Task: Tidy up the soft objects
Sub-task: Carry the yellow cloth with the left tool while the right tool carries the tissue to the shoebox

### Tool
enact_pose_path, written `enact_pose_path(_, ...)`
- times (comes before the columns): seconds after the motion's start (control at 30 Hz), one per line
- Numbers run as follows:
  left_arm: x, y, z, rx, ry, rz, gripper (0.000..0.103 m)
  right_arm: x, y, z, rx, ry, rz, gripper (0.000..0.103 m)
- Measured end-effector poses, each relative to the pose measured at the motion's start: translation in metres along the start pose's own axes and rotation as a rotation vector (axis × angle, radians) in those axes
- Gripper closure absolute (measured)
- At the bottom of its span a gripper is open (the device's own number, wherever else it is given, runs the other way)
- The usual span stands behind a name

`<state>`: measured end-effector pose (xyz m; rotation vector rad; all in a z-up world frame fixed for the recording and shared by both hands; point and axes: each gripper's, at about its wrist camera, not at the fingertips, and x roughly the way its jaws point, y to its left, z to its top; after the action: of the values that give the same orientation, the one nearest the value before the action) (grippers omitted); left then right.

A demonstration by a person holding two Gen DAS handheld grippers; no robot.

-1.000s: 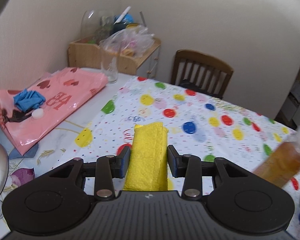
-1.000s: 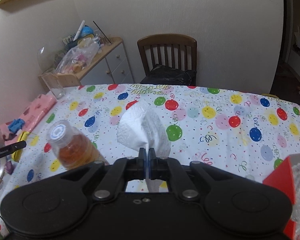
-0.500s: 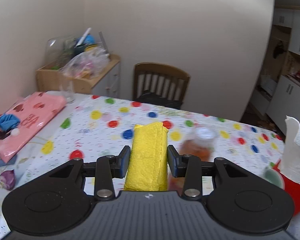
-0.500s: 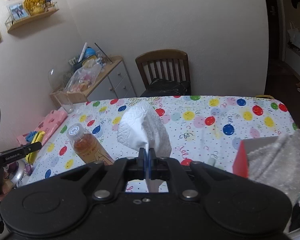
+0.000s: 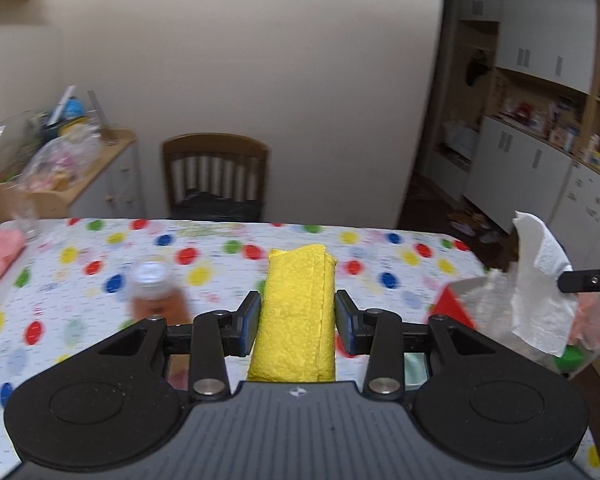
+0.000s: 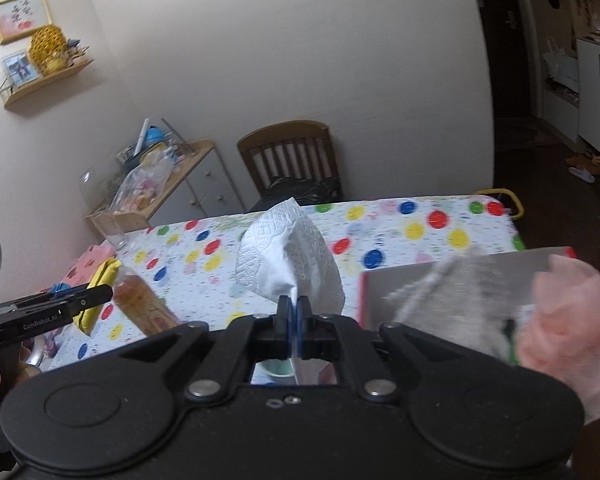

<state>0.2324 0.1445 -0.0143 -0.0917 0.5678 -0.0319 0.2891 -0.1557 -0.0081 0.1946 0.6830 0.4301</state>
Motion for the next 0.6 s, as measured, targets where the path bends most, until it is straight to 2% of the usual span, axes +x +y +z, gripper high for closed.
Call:
enact_pose_path(0.33, 0.027, -0.113, -0.006, 0.082, 0.046, -0.128, 0.065, -0.025, -0.082, -0.008, 0.07, -0.022, -0.069, 0.101)
enact_pose_path(0.6, 0.059, -0.222, -0.015, 0.17, 0.101, -0.259, 0.065, -0.012, -0.144, -0.024, 0.148, 0.037, -0.126, 0.101)
